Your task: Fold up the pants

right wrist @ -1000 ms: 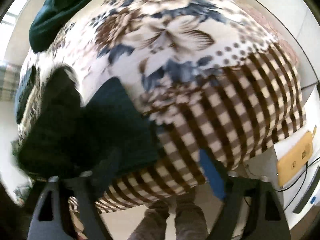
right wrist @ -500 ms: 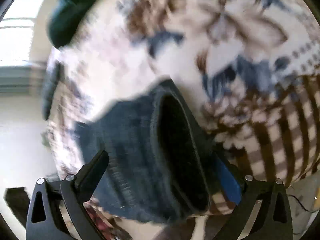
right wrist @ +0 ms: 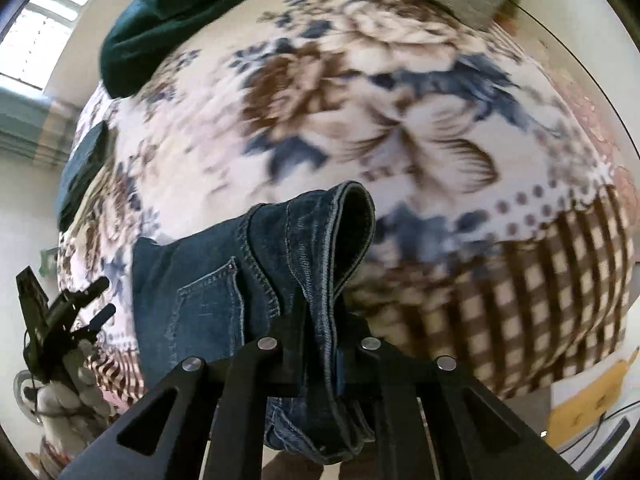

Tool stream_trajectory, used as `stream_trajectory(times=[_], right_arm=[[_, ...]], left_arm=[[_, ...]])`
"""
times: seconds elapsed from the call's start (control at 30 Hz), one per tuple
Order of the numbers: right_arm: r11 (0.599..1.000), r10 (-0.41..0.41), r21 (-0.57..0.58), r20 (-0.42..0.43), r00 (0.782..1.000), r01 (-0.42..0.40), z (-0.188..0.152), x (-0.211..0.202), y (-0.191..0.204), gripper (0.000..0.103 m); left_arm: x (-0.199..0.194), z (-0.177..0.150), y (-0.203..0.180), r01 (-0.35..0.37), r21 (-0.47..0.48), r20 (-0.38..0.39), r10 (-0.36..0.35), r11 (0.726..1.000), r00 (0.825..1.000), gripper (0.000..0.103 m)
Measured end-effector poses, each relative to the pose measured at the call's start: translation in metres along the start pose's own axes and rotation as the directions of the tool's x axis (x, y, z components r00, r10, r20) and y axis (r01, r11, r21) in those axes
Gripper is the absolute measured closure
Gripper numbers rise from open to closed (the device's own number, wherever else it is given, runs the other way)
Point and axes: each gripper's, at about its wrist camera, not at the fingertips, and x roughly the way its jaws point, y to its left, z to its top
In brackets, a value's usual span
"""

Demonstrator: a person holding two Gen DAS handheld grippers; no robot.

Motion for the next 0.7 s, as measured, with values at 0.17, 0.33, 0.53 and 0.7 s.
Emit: stream_trajectory(times=[0.17, 0.33, 0.53, 0.7], right_arm=[[0.995, -0.059, -0.082, -0.039, 0.997, 0.056, 0.007, 0.025, -0.014, 0.092], [0.997, -0.05, 0.048, -0.075, 0.996, 0.053, 0.007, 0.043, -0.047, 0.065], [0.948, 0.158, 0.289, -0.06, 0.986, -0.134, -0.015, 0.021, -0.088, 0.02], [0.81, 0.341, 0.522, -0.047, 0.939, -0.267, -0.063, 0.036, -0.111, 0.022]], left_arm=[[0.054, 0.016, -0.021, 0.075, -0.04, -0.134, -0.08, 0.996, 0.988, 0.023], [0.092, 0.018, -0.031, 0.114, 0.049, -0.175, -0.104, 0.992, 0.979, 0.064], [0.065, 0.023, -0.007, 0.154, -0.082, -0.214, -0.169, 0.985, 0.962, 0.042], [0.027, -0.008, 0.0, 0.16, -0.058, -0.191, -0.168, 0.985, 0.967, 0.031]])
